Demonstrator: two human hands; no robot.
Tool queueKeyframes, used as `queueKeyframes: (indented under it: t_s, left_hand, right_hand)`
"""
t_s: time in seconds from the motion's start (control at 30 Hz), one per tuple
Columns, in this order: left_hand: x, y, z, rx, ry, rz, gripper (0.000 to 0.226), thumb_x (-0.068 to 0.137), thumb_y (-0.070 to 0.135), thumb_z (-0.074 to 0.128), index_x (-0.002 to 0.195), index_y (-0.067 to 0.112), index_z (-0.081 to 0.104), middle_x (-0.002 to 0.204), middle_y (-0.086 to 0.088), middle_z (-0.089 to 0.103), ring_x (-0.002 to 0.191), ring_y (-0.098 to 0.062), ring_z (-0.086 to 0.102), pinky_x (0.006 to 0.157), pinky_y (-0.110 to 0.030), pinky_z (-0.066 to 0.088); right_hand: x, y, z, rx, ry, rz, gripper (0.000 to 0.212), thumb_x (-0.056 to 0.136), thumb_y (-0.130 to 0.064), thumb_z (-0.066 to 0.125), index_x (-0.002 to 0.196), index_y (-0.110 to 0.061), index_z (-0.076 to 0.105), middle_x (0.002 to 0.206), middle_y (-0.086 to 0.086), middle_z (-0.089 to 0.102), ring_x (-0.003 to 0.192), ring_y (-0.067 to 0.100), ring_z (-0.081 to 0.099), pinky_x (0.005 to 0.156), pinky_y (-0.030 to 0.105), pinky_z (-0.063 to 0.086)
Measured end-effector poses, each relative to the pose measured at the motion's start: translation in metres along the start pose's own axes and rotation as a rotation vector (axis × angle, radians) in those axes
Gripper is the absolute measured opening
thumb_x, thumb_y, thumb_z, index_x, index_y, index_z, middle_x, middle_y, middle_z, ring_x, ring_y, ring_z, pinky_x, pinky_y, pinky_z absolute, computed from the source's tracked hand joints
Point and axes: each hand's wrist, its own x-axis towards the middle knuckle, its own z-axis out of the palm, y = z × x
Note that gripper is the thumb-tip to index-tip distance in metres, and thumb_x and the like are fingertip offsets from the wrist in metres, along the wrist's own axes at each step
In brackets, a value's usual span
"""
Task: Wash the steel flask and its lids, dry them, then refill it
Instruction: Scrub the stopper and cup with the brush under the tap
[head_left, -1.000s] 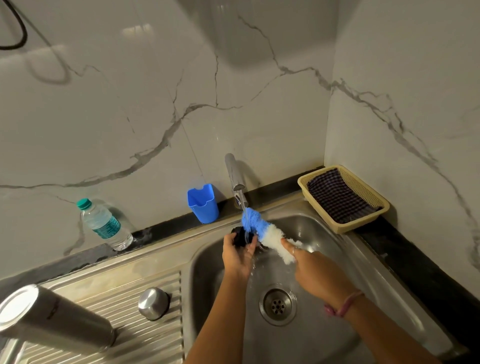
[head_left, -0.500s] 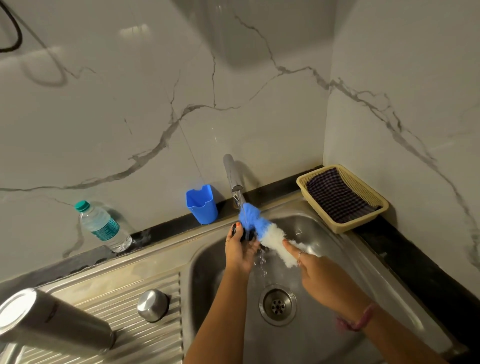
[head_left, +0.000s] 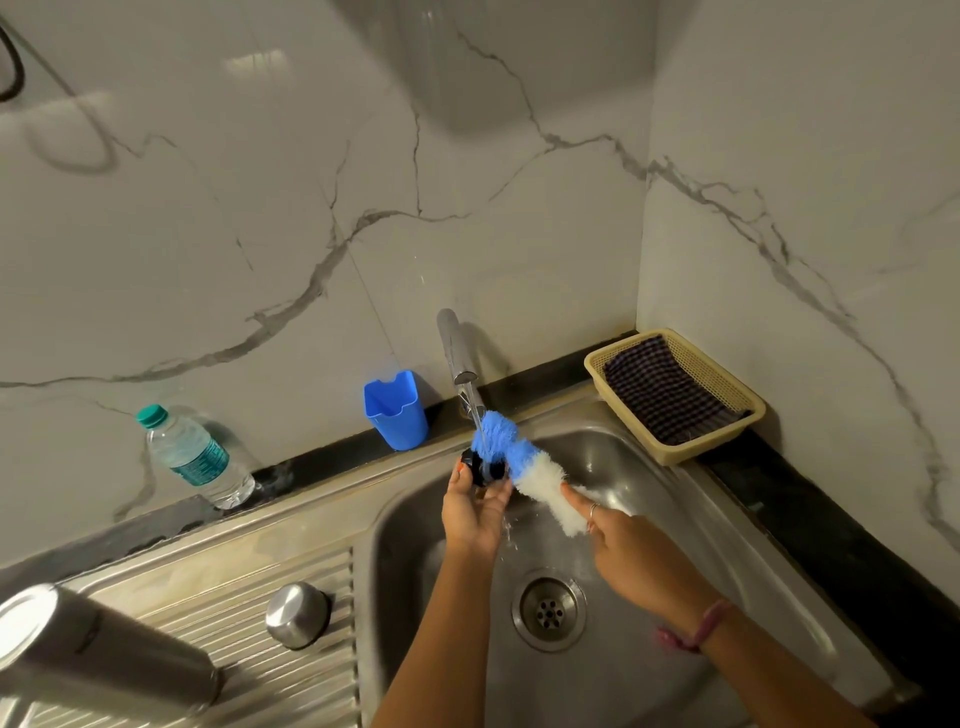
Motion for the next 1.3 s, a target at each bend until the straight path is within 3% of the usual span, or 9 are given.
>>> queueKeyframes:
  t_s: [0.13, 0.2, 0.47, 0.6, 0.7, 0.77, 0.93, 1.07, 1.3]
  left_hand:
    - [0.003, -0.004, -0.004, 0.023, -0.007, -0.021, 0.032, 0.103, 0.013, 0.044, 0.13, -0.001, 0.055, 0.128, -0.026, 0.059, 0.123, -0.041, 0.056, 0.106, -0.055, 0.045]
    - [0.004, -0.002, -0.002, 0.009, -0.01, -0.041, 0.027, 0.101, 0.017, 0.051, 0.119, -0.001, 0.059, 0.123, -0.024, 0.062, 0.123, -0.039, 0.057, 0.111, -0.053, 0.04]
    - [0.008, -0.003, -0.002, 0.057, 0.023, 0.013, 0.044, 0.095, 0.019, 0.062, 0.136, 0.006, 0.051, 0.134, -0.021, 0.058, 0.121, -0.035, 0.061, 0.101, -0.053, 0.05]
    - [0.004, -0.003, 0.006, -0.015, 0.02, -0.048, 0.039, 0.098, 0.024, 0.059, 0.127, -0.001, 0.053, 0.136, -0.027, 0.054, 0.116, -0.036, 0.062, 0.079, -0.045, 0.061]
    - [0.006, -0.008, 0.004, 0.069, 0.043, -0.086, 0.046, 0.095, 0.036, 0.061, 0.126, 0.003, 0.057, 0.132, -0.025, 0.059, 0.113, -0.031, 0.061, 0.097, -0.043, 0.055]
    - [0.006, -0.009, 0.004, 0.07, 0.053, -0.075, 0.045, 0.095, 0.037, 0.06, 0.127, 0.005, 0.057, 0.13, -0.023, 0.061, 0.12, -0.03, 0.059, 0.11, -0.046, 0.044]
    - [0.002, -0.01, 0.012, -0.014, 0.097, -0.104, 0.042, 0.094, 0.026, 0.064, 0.128, 0.001, 0.057, 0.128, -0.02, 0.061, 0.113, -0.029, 0.064, 0.088, -0.039, 0.058]
    - [0.004, -0.007, 0.01, 0.014, 0.134, -0.124, 0.04, 0.097, 0.026, 0.062, 0.128, 0.001, 0.057, 0.121, -0.018, 0.065, 0.107, -0.028, 0.067, 0.086, -0.04, 0.059]
    - [-0.003, -0.013, 0.005, 0.001, 0.102, -0.155, 0.042, 0.093, 0.024, 0.067, 0.125, -0.001, 0.055, 0.133, -0.023, 0.056, 0.105, -0.031, 0.066, 0.07, -0.032, 0.062]
  right_hand:
    - [-0.002, -0.004, 0.004, 0.017, -0.011, -0.06, 0.062, 0.098, -0.009, 0.035, 0.146, -0.044, 0.021, 0.049, -0.005, 0.036, 0.037, 0.01, 0.03, 0.042, 0.023, 0.029]
    - [-0.003, -0.003, 0.004, 0.008, 0.001, -0.069, 0.059, 0.099, -0.012, 0.035, 0.145, -0.045, 0.021, 0.048, -0.004, 0.035, 0.035, 0.01, 0.03, 0.04, 0.022, 0.029]
    - [0.001, 0.005, 0.004, 0.124, -0.014, -0.077, 0.052, 0.101, -0.015, 0.034, 0.141, -0.047, 0.027, 0.047, -0.007, 0.035, 0.036, 0.007, 0.031, 0.041, 0.019, 0.03]
    - [0.013, 0.017, 0.004, 0.212, -0.026, 0.004, 0.054, 0.1, -0.012, 0.033, 0.141, -0.046, 0.031, 0.047, -0.012, 0.042, 0.039, 0.004, 0.03, 0.045, 0.018, 0.031]
    - [0.012, 0.017, 0.006, 0.277, -0.042, -0.031, 0.051, 0.101, -0.014, 0.034, 0.139, -0.047, 0.033, 0.045, -0.014, 0.049, 0.036, 0.004, 0.028, 0.043, 0.019, 0.029]
    - [0.01, 0.016, 0.008, 0.271, -0.021, -0.05, 0.05, 0.101, -0.017, 0.034, 0.138, -0.051, 0.032, 0.064, -0.002, 0.063, 0.037, 0.004, 0.028, 0.042, 0.019, 0.028]
    - [0.013, 0.027, 0.019, 0.24, 0.049, -0.038, 0.052, 0.101, -0.017, 0.035, 0.142, -0.048, 0.027, 0.07, 0.006, 0.064, 0.041, 0.005, 0.029, 0.044, 0.022, 0.031]
    - [-0.007, 0.026, 0.034, 0.122, 0.036, -0.099, 0.06, 0.1, -0.017, 0.037, 0.141, -0.053, 0.014, 0.051, -0.003, 0.039, 0.04, 0.009, 0.034, 0.044, 0.019, 0.03]
    - [0.011, 0.033, 0.035, 0.183, 0.108, -0.032, 0.056, 0.1, -0.016, 0.035, 0.142, -0.05, 0.021, 0.053, 0.0, 0.035, 0.042, 0.007, 0.028, 0.046, 0.025, 0.03]
